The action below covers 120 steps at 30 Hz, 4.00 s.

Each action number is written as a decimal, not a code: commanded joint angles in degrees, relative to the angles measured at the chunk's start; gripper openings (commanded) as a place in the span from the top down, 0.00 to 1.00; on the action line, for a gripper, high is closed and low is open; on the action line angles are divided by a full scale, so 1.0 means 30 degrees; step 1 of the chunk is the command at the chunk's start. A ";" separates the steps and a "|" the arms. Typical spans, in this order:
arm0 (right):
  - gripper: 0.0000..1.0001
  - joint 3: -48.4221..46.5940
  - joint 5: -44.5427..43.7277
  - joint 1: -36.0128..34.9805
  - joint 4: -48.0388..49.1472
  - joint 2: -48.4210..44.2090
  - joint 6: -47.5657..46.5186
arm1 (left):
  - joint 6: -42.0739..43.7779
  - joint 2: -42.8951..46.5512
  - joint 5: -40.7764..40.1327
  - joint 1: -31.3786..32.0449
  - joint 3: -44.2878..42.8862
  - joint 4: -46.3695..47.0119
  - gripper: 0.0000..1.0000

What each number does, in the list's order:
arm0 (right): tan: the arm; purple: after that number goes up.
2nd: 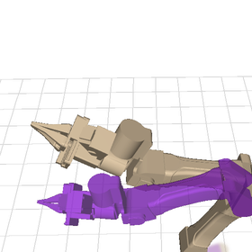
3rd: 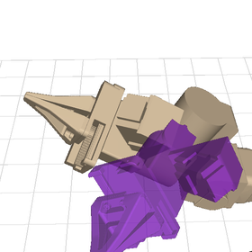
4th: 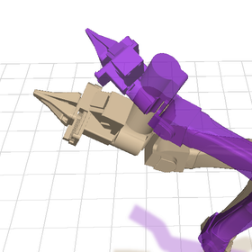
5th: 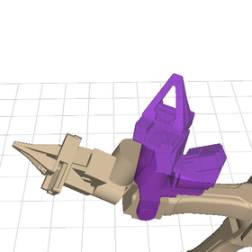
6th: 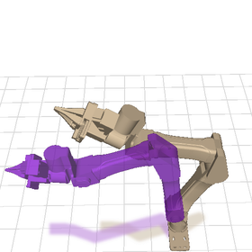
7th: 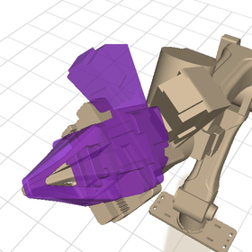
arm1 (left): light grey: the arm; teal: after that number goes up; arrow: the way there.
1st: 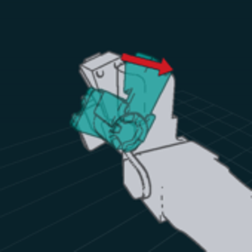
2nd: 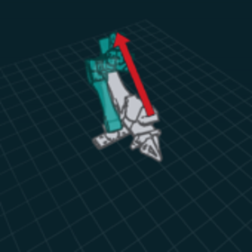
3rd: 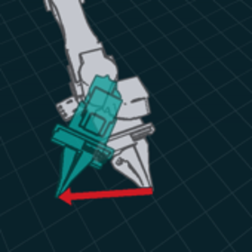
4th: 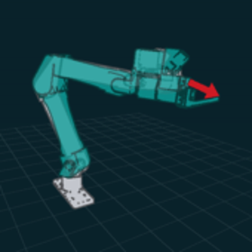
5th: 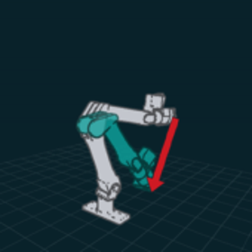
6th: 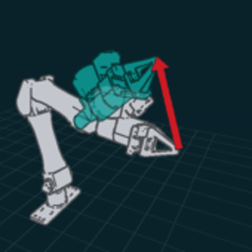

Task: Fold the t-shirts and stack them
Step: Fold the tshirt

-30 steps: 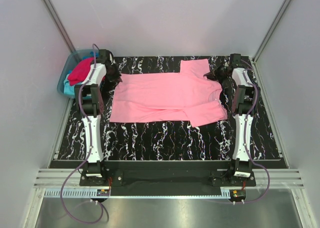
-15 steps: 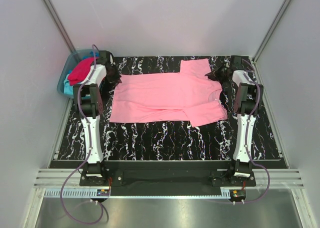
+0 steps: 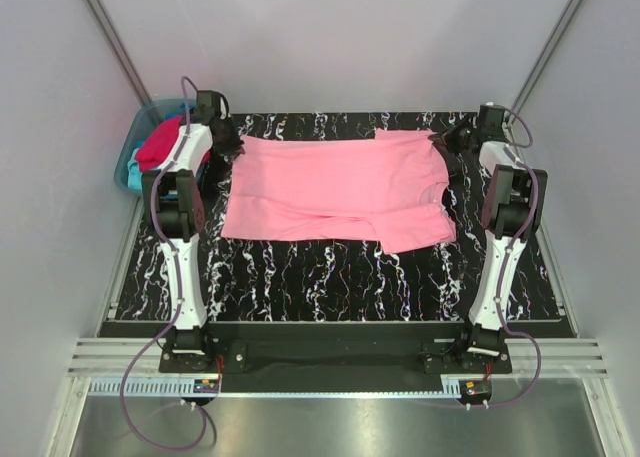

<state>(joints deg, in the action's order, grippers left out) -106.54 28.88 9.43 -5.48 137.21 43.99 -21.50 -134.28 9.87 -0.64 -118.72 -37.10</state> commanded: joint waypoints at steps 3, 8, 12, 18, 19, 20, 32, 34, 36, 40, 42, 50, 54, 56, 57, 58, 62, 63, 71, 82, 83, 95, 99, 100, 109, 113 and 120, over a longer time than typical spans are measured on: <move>1.00 -0.0170 -0.0869 0.0606 0.1649 -0.1175 0.0162 | -0.0012 0.1399 -0.0154 0.0098 0.0752 0.0969 1.00; 1.00 0.1029 -0.0634 0.0606 0.3346 -0.1585 0.0658 | -0.0129 0.1838 -0.0359 0.0098 0.1515 0.1557 1.00; 1.00 0.1966 -0.0225 0.0606 0.4313 -0.1790 0.1332 | -0.0129 0.2277 -0.0681 0.0098 0.1720 0.1703 1.00; 1.00 0.2437 0.0010 0.0606 0.4725 -0.2668 0.1568 | -0.0042 0.3039 -0.1062 0.0127 0.1750 0.1703 1.00; 1.00 0.2496 0.0040 0.0606 0.4783 -0.2785 0.1568 | -0.0013 0.3302 -0.1005 0.0098 0.1808 0.1703 1.00; 1.00 0.2583 0.0040 0.0606 0.4842 -0.3163 0.1597 | -0.0041 0.3449 -0.1091 0.0098 0.1837 0.1703 1.00; 1.00 0.5979 -0.0106 0.0548 0.6306 -0.6532 0.2066 | -0.0012 0.5996 -0.1296 0.0127 0.4472 0.2201 1.00; 1.00 0.7238 -0.0165 0.0489 0.6920 -0.7293 0.2300 | -0.0041 0.6407 -0.1414 0.0127 0.5318 0.2376 1.00; 1.00 0.8527 -0.0311 0.0460 0.7420 -0.7765 0.2359 | -0.0071 0.7079 -0.1502 0.0098 0.6024 0.2784 1.00; 1.00 1.0958 -0.0575 0.0372 0.8794 -0.8732 0.2651 | -0.0275 0.7873 -0.1591 0.0098 0.7838 0.3314 1.00; 1.00 1.2336 -0.0634 0.0284 0.9528 -0.9289 0.2799 | -0.0363 0.8137 -0.1765 0.0098 0.8368 0.3548 1.00; 1.00 1.5911 -0.0721 0.0255 1.1053 -1.0900 0.2858 | -0.0569 0.9485 -0.2469 0.0127 1.0274 0.3813 1.00; 1.00 1.6645 -0.0780 0.0255 1.1229 -1.1574 0.2828 | -0.0628 1.0012 -0.2557 0.0127 1.0975 0.3813 1.00; 1.00 1.7171 -0.0926 0.0255 1.1288 -1.2013 0.2857 | -0.0715 1.0188 -0.2703 0.0127 1.1357 0.3900 1.00; 1.00 1.7348 -0.0985 0.0255 1.1346 -1.2131 0.2886 | -0.0744 1.0334 -0.2791 0.0127 1.1765 0.3988 1.00; 1.00 1.7524 -0.1072 0.0255 1.1376 -1.2335 0.2944 | -0.0803 1.0423 -0.2820 0.0127 1.1972 0.4017 1.00; 1.00 1.8430 -0.1686 0.0255 1.1464 -1.2717 0.3150 | -0.1037 1.0862 -0.3083 0.0508 1.2706 0.4106 1.00; 1.00 1.8608 -0.1805 0.0255 1.1435 -1.2805 0.3179 | -0.1038 1.1008 -0.3171 0.0508 1.2939 0.4106 1.00; 1.00 2.0132 -0.3299 0.0255 1.1141 -1.3567 0.3472 | -0.1271 1.1653 -0.4109 0.0508 1.4286 0.4105 1.00; 1.00 2.0513 -0.3329 0.0255 1.0527 -1.3305 0.3881 | -0.1565 1.1654 -0.3407 0.0508 1.5987 0.4926 1.00; 1.00 2.0572 -0.3271 0.0255 1.0497 -1.3275 0.3912 | -0.1507 1.1654 -0.3407 0.0508 1.6075 0.4926 1.00; 0.85 2.1744 -0.3709 0.0137 0.9619 -1.2631 0.4556 | -0.1302 1.0892 -0.5163 0.0508 1.5783 0.3697 0.98; 0.69 2.1891 -0.4177 0.0137 0.9063 -1.2484 0.4878 | -0.1448 1.0892 -0.5719 0.0479 1.5900 0.3257 0.95; 0.67 2.1862 -0.4353 0.0137 0.8481 -1.2455 0.5024 | -0.1535 1.0921 -0.5808 0.0479 1.5871 0.2995 0.94; 0.52 2.1101 -0.5379 0.0137 0.7538 -1.3975 0.5055 | -0.2268 1.1154 -0.6453 0.0479 1.5461 0.2026 0.44; 0.50 2.0954 -0.5438 0.0137 0.8708 -1.6051 0.4821 | -0.2006 1.2062 -0.6483 0.0479 1.4993 0.2055 0.44; 0.48 1.9404 -0.5204 0.0108 0.7490 -1.8896 0.3797 | -0.1332 1.4403 -0.5466 0.0537 1.3412 0.2199 0.44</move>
<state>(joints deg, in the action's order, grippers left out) -44.60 14.41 9.91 18.22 84.84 57.89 -26.89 -97.30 -7.81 1.04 -74.24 -32.75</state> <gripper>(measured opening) 0.515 0.562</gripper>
